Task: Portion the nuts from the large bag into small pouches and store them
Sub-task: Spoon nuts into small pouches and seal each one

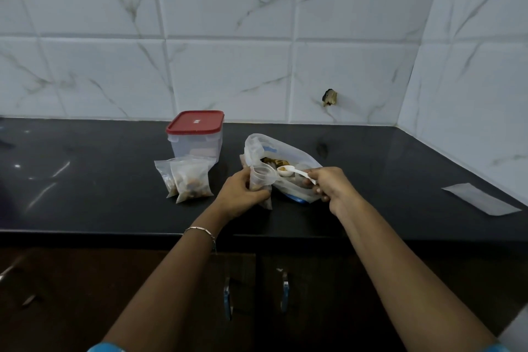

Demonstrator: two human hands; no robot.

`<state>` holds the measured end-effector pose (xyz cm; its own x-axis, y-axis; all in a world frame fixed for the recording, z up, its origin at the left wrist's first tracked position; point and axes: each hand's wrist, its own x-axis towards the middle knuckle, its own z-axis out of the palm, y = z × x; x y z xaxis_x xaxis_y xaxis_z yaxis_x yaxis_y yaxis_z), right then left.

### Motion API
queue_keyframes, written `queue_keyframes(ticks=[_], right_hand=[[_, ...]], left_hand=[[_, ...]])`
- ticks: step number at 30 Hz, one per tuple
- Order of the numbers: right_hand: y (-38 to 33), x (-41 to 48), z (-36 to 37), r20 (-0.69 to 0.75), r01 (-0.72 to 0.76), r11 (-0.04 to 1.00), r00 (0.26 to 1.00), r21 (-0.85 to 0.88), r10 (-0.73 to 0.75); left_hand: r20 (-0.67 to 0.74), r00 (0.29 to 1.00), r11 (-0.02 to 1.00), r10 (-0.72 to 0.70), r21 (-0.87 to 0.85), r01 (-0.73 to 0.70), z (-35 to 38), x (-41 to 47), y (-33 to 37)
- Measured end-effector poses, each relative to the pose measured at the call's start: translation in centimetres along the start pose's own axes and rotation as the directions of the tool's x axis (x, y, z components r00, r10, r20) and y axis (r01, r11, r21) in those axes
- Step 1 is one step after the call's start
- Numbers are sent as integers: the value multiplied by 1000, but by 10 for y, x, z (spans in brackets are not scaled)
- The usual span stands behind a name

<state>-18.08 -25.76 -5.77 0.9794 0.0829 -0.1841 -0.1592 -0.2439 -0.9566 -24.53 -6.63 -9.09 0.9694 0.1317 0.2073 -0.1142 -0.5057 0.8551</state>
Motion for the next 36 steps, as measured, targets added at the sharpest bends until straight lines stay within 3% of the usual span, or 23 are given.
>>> queue_keyframes(ticks=[9,15,17,20,23,26,30,33,36], right_hand=[[-15,-20,-4,118,70,989,989,129,-86],[-31,-46,4,151,330,942,936,-57,-318],[-30,-48,6,153,484,809,875,-333,-460],[-26,-52,11,174,567,483,749,-668,-639],[-22,-53,13,217,622,254,579,-740,-786],[-17,-49,13,325,595,-42,377,-803,-868],[-9,-43,11,374,521,-227,196,-823,-907],[-7,-43,10,356,521,-228,158,-822,-921],[-7,-44,13,223,590,-14,282,-807,-933]], left_hand=[[-20,1000,1000,10,-15,-10,2,-4,1],[-16,1000,1000,3,-30,-3,2,-6,3],[-23,1000,1000,1,-22,-2,3,-6,2],[-41,999,999,-10,-33,8,4,-4,0],[-58,998,998,-8,-58,5,4,-5,0],[-58,998,997,-7,-78,3,4,-5,0],[-51,999,994,-5,-106,0,4,-5,2],[-51,999,991,-8,-136,1,3,-7,4],[-61,998,990,-10,-141,1,3,-9,6]])
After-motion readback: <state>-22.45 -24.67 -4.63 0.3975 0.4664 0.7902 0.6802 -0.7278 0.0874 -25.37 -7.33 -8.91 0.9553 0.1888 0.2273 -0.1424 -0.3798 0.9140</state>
